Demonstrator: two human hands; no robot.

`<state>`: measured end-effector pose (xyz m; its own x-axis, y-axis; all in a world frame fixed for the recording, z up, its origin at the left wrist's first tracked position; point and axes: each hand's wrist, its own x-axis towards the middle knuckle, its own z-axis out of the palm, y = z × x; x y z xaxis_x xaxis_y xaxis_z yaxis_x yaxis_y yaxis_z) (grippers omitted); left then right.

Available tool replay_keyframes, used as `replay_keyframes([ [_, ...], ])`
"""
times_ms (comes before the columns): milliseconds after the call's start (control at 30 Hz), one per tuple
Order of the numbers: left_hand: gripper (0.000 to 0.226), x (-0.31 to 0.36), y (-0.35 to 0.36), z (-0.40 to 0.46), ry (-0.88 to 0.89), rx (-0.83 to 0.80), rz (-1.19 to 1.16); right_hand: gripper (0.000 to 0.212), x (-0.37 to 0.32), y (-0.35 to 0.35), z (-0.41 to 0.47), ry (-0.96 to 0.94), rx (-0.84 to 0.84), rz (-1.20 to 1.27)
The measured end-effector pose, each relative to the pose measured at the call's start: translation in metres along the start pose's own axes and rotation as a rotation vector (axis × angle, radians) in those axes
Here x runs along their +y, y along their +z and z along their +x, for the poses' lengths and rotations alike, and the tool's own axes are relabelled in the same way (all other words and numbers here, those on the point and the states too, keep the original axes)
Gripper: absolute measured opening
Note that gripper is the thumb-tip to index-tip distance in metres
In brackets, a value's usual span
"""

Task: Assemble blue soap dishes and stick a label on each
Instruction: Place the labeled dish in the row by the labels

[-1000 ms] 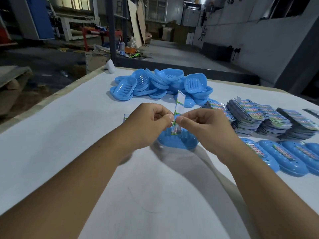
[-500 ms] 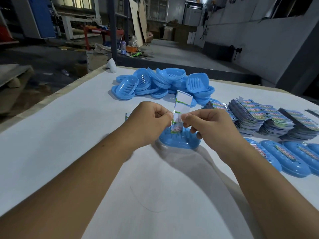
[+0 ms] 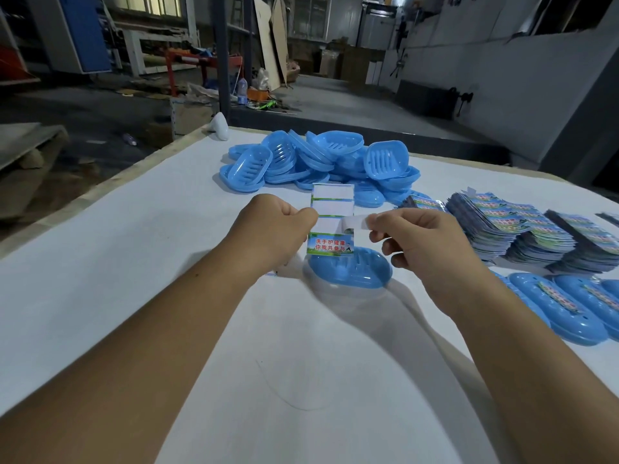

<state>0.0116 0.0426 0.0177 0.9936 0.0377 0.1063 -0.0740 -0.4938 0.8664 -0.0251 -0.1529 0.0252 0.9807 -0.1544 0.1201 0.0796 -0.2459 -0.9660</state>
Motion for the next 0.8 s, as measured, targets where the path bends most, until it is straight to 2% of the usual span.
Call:
replay_keyframes([
  [167,0.037,-0.002,-0.008,0.005,-0.033,0.078,0.187,0.018,-0.001,-0.002,0.001,0.066,0.013,0.081],
  [367,0.036,-0.002,-0.017,0.01,-0.091,0.122,0.266,0.017,0.0,0.002,0.002,0.099,-0.021,0.077],
  [567,0.032,-0.011,-0.024,0.015,-0.215,0.017,0.259,0.007,0.001,-0.007,0.005,0.164,0.056,0.158],
  [700,0.03,-0.013,-0.033,0.015,-0.21,0.013,0.686,0.01,0.002,-0.005,0.005,0.163,0.056,0.128],
  [800,0.031,-0.013,-0.035,0.012,-0.213,0.033,0.854,0.013,0.003,-0.003,0.004,0.152,0.046,0.096],
])
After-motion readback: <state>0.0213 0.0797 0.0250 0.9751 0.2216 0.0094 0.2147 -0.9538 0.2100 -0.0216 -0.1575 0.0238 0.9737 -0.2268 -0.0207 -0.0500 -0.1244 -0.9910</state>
